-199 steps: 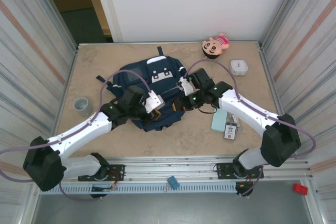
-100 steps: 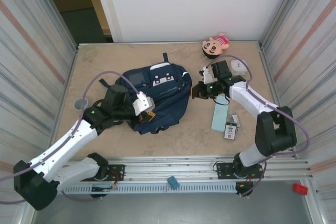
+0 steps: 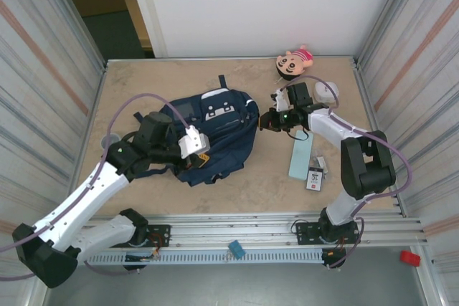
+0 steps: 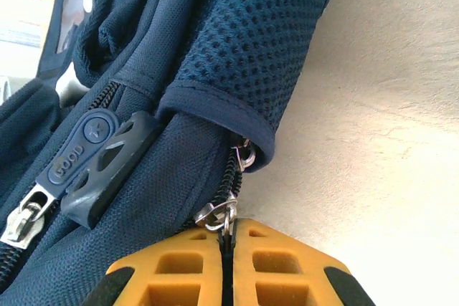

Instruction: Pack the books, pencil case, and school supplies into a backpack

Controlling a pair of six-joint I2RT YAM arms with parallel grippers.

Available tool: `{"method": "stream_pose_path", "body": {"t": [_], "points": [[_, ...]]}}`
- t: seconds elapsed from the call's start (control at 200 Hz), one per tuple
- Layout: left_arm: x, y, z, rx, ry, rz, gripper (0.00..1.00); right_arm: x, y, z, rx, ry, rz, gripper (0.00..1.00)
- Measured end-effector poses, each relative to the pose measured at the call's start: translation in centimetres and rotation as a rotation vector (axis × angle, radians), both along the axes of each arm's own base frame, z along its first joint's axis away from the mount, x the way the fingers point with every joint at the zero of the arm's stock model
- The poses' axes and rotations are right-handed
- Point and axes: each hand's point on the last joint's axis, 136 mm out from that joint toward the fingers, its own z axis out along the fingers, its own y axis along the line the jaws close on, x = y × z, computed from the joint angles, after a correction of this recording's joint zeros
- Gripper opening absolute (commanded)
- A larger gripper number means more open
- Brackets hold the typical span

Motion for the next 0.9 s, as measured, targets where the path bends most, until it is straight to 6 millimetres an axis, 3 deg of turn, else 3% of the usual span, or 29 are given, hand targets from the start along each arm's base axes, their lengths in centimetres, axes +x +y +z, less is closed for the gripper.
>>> {"method": "stream_pose_path", "body": {"t": [0.13,0.281,0.666,0.717,0.737,0.812,0.847,0.902], "points": [[-0.6,0.8,-0.4,0.002,-0.049,0.005,0.00,1.0,0.6,0.4,0.004,0.015,0.029,0.00],[-0.9,0.9,-0.3,0.003,-0.092,-0.022,0.00,0.8,0.9,0.3,0.023,0.046,0.028,0.00],[-1.3,0.2,-1.3,0.024,-0.110,-0.116,0.00,0.6,0.5,-1.9,0.018,0.103,0.010,0.00],[-1.4,0.1,-1.6,0.036,-0.117,-0.129,0.00,0.4,0.4,-2.1,0.018,0.100,0.010,0.14],[-1.5,0.0,-1.8,0.042,-0.117,-0.138,0.04,0.2,0.3,-2.2,0.016,0.101,0.006,0.21],[-2.0,-0.4,-2.7,0.066,-0.109,-0.173,0.41,-0.1,-0.9,-2.5,-0.012,0.094,-0.038,0.46],[-2.3,-0.6,-2.9,0.069,-0.096,-0.188,0.56,0.1,-2.1,-2.6,-0.034,0.084,-0.079,0.51],[-2.5,-0.9,-3.0,0.068,-0.085,-0.201,0.67,0.3,-4.0,-2.1,-0.058,0.055,-0.137,0.53]]}}
